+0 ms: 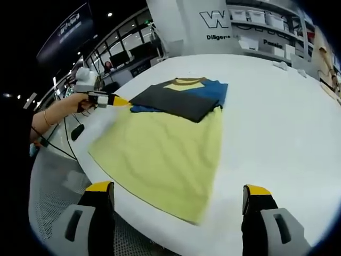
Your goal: Fold the garment on the visible template until the final outline fits inside the template.
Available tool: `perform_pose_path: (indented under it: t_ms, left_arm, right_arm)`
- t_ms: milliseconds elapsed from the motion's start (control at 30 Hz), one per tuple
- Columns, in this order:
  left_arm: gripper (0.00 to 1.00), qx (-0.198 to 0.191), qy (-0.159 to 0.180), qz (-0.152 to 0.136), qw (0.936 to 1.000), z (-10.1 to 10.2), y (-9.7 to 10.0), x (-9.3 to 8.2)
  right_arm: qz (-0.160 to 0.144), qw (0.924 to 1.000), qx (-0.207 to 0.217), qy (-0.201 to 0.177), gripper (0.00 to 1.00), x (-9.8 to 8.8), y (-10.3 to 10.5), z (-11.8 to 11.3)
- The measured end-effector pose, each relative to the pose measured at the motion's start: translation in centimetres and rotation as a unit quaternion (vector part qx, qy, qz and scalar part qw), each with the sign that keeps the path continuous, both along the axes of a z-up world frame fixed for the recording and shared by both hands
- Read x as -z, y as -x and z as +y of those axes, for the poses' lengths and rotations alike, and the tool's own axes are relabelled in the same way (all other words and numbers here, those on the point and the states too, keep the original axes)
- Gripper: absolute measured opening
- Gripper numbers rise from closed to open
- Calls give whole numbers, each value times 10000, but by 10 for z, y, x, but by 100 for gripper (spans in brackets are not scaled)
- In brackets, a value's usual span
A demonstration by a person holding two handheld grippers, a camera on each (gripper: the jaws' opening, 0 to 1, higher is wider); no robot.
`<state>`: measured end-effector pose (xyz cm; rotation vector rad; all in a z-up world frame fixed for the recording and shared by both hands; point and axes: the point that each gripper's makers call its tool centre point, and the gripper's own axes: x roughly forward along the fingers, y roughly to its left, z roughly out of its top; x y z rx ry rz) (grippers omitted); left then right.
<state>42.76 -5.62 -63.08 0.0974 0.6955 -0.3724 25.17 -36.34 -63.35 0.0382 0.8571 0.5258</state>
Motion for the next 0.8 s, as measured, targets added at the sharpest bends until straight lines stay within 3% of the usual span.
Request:
perform_pose_path:
  t_ms: [167,333,800]
  left_arm:
    - [91,16,45,-22,10000,-3,17,-5]
    - [96,82,33,28,10000,-5,33,-3]
    - [95,354,-115,182,9991,-2,77,0]
  right_arm:
    - [22,10000,-7,3,99,2,0,1]
    - [66,10000,-30,17,99,4,1,2]
    - [141,9997,-196,36,99,10,4,10]
